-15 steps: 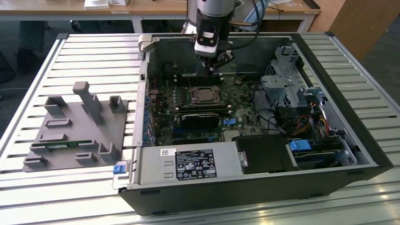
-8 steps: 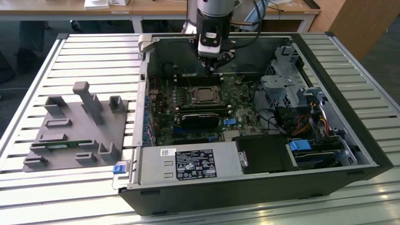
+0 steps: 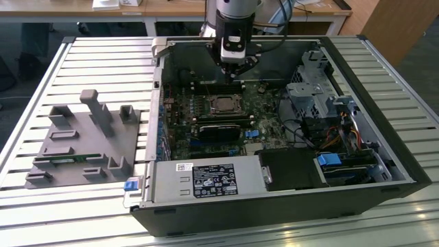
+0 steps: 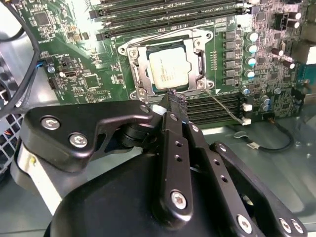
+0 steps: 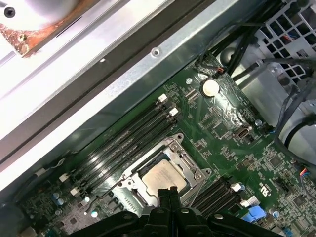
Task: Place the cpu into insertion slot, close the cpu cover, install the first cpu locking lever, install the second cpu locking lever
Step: 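Install the first cpu locking lever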
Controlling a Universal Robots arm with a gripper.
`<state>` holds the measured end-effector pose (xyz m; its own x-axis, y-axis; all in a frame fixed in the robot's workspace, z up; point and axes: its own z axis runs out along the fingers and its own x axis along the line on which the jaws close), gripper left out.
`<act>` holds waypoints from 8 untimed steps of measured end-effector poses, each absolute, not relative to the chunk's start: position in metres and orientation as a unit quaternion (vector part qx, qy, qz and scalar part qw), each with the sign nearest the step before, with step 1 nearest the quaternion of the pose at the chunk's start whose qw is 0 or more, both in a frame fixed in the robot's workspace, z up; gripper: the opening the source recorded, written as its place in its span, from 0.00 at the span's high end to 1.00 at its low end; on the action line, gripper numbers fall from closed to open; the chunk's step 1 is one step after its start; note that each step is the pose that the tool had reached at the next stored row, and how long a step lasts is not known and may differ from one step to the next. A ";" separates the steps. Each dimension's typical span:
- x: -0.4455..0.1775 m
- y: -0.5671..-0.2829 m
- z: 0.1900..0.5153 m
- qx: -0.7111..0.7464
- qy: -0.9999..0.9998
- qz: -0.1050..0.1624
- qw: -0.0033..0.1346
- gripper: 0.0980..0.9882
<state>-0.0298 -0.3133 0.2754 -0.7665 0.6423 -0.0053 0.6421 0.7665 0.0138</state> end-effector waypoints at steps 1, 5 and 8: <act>-0.030 -0.313 0.275 0.339 0.941 0.006 0.005 0.99; -0.030 -0.314 0.275 0.328 0.945 0.006 0.005 0.99; -0.030 -0.314 0.275 0.321 0.947 0.006 0.005 0.99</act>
